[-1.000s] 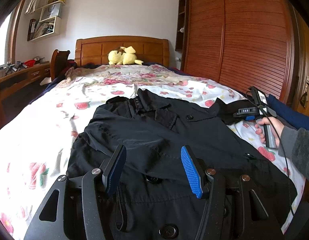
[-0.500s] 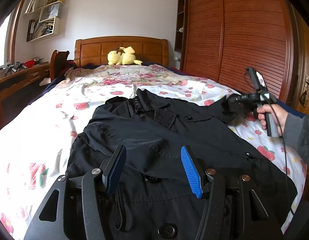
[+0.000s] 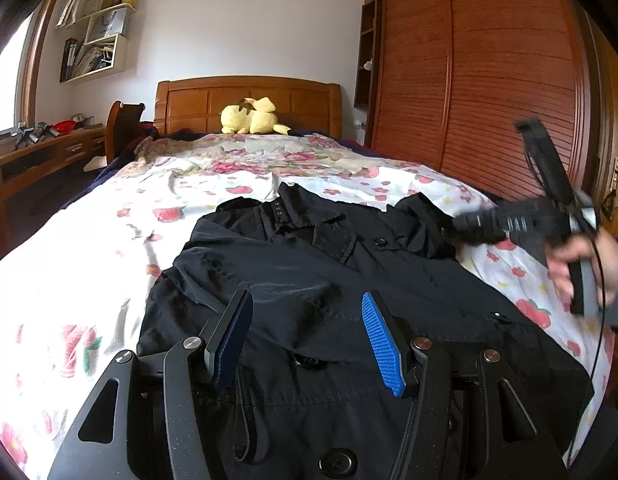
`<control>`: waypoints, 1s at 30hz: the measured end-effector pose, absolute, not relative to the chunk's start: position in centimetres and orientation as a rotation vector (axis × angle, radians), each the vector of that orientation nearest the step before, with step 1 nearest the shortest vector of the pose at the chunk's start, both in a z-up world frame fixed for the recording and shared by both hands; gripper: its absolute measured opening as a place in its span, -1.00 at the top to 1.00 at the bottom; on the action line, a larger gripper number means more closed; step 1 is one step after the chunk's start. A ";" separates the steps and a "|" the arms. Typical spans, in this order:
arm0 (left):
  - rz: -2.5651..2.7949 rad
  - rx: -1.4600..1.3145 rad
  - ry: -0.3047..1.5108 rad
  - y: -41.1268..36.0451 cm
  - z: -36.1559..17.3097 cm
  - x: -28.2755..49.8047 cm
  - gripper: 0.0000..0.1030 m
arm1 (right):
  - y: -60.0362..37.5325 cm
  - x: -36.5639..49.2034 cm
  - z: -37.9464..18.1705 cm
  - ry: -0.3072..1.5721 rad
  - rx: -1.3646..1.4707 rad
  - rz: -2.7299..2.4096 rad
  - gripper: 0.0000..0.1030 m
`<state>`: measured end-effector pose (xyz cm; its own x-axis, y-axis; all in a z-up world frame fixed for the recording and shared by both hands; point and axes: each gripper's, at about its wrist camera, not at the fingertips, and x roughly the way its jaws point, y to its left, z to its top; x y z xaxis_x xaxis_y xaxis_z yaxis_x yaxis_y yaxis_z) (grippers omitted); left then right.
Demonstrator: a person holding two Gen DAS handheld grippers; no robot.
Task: Fold large clothes
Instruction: 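Carry the sleeve cuff with the right tool across the coat front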
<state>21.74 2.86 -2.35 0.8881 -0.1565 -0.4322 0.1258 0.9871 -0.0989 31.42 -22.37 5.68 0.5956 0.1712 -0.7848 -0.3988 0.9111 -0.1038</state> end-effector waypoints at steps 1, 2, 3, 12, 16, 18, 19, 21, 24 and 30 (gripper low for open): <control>-0.147 -0.069 0.453 2.9 -2.4 21.7 -0.14 | -22.4 30.8 5.2 0.891 -0.283 0.340 0.80; -0.147 -0.070 0.452 2.9 -2.4 21.7 -0.14 | -22.9 29.8 4.8 0.905 -0.286 0.344 0.80; -0.148 -0.073 0.452 3.0 -2.4 21.7 -0.14 | -23.2 29.4 4.7 0.908 -0.293 0.338 0.80; -0.154 -0.070 0.444 2.9 -2.4 21.5 -0.14 | -28.3 30.0 5.7 0.896 -0.278 0.155 0.10; -0.154 -0.071 0.450 2.9 -2.4 21.6 -0.14 | -31.2 32.5 4.6 0.921 -0.302 0.062 -0.38; -0.154 -0.069 0.450 2.9 -2.4 21.7 -0.14 | -32.9 33.8 3.6 0.947 -0.301 0.017 -0.47; -0.154 -0.068 0.451 2.9 -2.4 21.7 -0.14 | -33.7 34.6 3.1 0.962 -0.305 -0.008 -0.47; -0.155 -0.066 0.455 2.8 -2.4 21.7 -0.14 | -35.4 36.1 1.8 0.984 -0.324 -0.067 -0.47; -0.156 -0.063 0.461 2.7 -2.5 21.8 -0.14 | -38.0 38.3 0.2 1.024 -0.309 -0.142 -0.47; -0.163 -0.061 0.476 2.7 -2.6 22.1 -0.14 | -41.4 40.9 -2.3 1.080 -0.272 -0.259 -0.47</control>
